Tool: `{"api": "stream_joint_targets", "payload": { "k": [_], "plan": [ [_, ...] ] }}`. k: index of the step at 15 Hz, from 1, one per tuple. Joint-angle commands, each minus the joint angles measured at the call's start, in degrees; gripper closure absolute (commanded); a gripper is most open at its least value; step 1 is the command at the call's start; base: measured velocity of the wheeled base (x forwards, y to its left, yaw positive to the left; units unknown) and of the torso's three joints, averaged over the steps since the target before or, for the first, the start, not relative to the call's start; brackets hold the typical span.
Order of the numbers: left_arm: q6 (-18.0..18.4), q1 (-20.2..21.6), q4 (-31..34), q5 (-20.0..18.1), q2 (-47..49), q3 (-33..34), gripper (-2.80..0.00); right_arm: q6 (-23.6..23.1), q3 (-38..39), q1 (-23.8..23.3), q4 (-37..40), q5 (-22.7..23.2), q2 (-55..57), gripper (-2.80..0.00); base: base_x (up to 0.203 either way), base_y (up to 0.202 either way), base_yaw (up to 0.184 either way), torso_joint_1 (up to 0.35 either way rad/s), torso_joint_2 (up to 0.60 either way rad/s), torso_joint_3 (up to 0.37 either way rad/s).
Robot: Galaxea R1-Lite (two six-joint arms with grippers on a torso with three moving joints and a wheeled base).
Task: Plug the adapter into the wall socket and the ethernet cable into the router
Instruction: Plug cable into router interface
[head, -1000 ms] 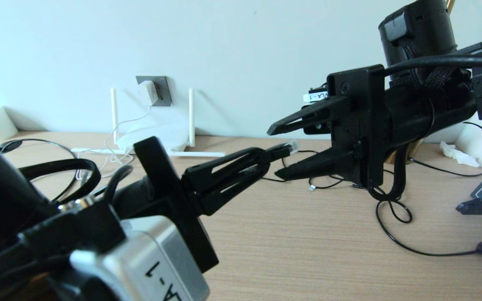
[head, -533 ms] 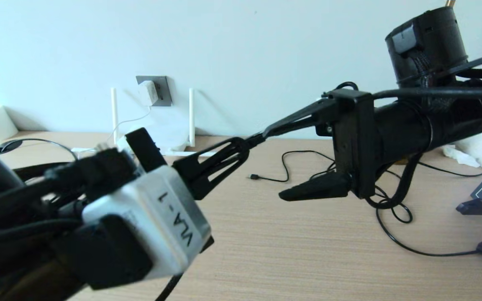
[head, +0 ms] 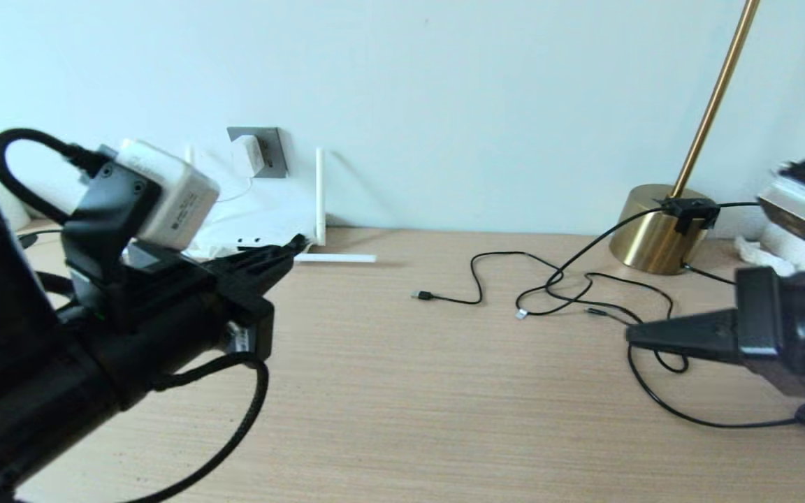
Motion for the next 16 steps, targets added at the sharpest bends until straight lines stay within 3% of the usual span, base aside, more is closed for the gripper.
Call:
{"api": "stream_joint_targets", "payload": {
  "k": [1, 3, 4, 6, 8, 9, 11, 14, 16],
  "plan": [
    [-13.6, 6.8, 1.3, 0.2, -0.6, 3.0, 0.00, -6.8, 8.3, 0.0, 0.1, -9.9, -13.1, 0.00, 0.000, 0.000, 0.000, 0.000, 0.00, 0.000],
    [-18.4, 8.8, 1.8, 0.4, -0.3, 6.9, 0.00, -13.3, 14.4, -0.6, 0.1, -16.8, -23.4, 0.00, 0.000, 0.000, 0.000, 0.000, 0.00, 0.000],
    [-20.4, 9.0, 1.7, 0.8, -0.4, 8.6, 0.00, -15.8, 16.6, -3.2, 0.1, -18.7, -27.3, 0.00, 0.000, 0.000, 0.000, 0.000, 0.00, 0.000],
    [-22.1, 9.1, 1.6, 2.9, -1.5, 12.1, 0.00, -20.4, 19.9, -15.2, 0.1, -20.6, -31.3, 0.00, 0.000, 0.000, 0.000, 0.000, 0.00, 0.000],
    [-22.2, 8.9, 1.6, 9.1, -1.2, 13.9, 0.00, -25.1, 24.2, -29.4, 0.1, -21.7, -37.9, 0.00, 0.000, 0.000, 0.000, 0.000, 0.00, 0.000],
    [-22.6, 8.9, 1.5, 10.1, -0.7, 14.4, 0.00, -27.9, 26.5, -33.6, 0.1, -22.0, -43.2, 0.00, 0.000, 0.000, 0.000, 0.000, 0.00, 0.000],
    [-26.4, 10.1, 1.4, 10.1, -0.9, 14.8, 0.00, -35.8, 31.2, -35.6, 0.0, -18.7, -54.7, 0.00, 0.000, 0.000, 0.000, 0.000, 0.00, 0.000],
    [-26.7, 14.3, 1.7, 9.4, 0.3, 14.9, 0.00, -42.2, 43.2, -35.1, -0.1, -9.5, -66.5, 0.00, 0.000, 0.000, 0.000, 0.000, 0.00, 0.000],
    [-26.1, 16.9, 1.4, 6.4, 3.9, 14.5, 0.00, -44.3, 52.0, -35.0, -1.6, -6.1, -69.7, 0.00, 0.000, 0.000, 0.000, 0.000, 0.00, 0.000]
  ]
}}
